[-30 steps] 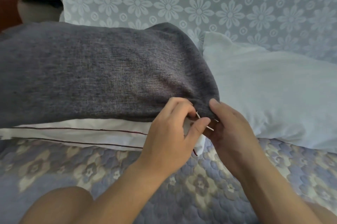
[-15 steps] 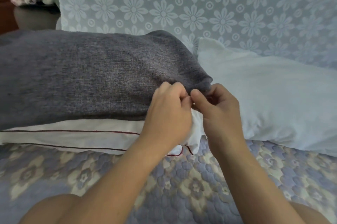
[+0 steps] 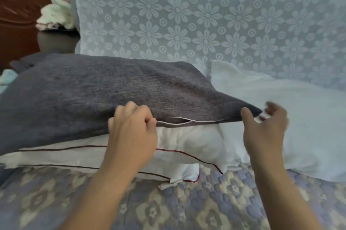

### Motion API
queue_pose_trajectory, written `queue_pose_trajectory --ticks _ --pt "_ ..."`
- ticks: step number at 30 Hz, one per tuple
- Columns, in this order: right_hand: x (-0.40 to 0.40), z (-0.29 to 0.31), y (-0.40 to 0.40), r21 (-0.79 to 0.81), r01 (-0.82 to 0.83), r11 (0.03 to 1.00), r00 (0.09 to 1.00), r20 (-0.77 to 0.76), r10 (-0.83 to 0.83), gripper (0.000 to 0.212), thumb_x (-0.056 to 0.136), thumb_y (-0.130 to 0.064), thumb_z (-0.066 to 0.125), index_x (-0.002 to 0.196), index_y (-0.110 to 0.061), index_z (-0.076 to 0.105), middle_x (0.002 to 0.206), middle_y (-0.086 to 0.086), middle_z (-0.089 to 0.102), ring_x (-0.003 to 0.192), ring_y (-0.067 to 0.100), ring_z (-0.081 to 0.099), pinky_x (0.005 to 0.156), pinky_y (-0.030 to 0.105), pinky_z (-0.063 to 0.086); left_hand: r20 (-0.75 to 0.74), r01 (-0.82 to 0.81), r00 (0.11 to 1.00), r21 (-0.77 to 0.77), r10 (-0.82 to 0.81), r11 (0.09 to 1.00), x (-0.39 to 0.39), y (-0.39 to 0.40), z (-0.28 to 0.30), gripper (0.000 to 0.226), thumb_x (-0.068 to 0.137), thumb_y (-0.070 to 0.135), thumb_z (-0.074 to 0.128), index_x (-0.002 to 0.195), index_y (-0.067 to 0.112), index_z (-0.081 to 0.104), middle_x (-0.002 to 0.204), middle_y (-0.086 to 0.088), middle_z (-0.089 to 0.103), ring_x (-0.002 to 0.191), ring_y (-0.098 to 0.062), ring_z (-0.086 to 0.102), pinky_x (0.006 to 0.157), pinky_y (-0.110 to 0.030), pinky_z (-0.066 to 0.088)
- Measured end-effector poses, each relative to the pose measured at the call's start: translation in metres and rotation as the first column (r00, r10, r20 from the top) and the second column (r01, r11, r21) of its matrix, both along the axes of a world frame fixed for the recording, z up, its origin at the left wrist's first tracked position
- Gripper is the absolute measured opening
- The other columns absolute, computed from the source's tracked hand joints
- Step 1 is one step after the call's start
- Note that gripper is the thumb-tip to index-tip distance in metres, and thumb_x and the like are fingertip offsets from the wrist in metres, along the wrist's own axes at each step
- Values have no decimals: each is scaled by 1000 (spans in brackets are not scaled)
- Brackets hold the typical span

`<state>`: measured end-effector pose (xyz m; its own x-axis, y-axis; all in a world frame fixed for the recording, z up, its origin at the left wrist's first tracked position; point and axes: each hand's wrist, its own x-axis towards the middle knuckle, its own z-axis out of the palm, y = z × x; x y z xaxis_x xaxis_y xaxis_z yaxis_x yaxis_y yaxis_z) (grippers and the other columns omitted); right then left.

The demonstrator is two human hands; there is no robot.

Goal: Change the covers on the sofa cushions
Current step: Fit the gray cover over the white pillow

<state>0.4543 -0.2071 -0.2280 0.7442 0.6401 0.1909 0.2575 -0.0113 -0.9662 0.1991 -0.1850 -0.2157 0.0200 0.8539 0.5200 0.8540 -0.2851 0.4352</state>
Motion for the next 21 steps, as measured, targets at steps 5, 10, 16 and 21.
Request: queue_pose_trajectory --ticks 5,10,16,21 --pt "-72 14 -16 23 -354 935 596 776 206 47 85 -23 75 128 -17 59 125 2 55 118 24 47 104 31 36 26 -49 998 -11 49 999 -5 1 2 27 96 25 59 74 28 42 84 9 43 85 -16 34 76 -34 23" --pt "-136 43 36 -286 -377 881 -11 953 304 42 83 -26 70 120 -11 59 92 3 61 87 28 57 81 39 46 -15 -81 997 -67 80 994 -26 -15 38 19 99 31 50 83 28 42 90 7 56 95 -22 50 83 -41 37" --pt "-128 95 70 -434 -333 837 -430 860 275 42 60 -5 79 87 -17 49 53 -3 48 35 24 48 34 30 31 -358 -145 931 -183 71 972 -95 -6 94 10 97 28 49 92 28 40 110 2 60 110 -26 52 83 -41 36" --pt "-111 139 75 -417 -241 877 -358 878 319 11 99 -28 40 109 -24 45 94 0 68 80 31 67 62 36 43 -479 -431 831 -238 281 870 -220 2 121 7 94 26 52 92 26 45 102 -3 61 98 -27 60 74 -35 47"
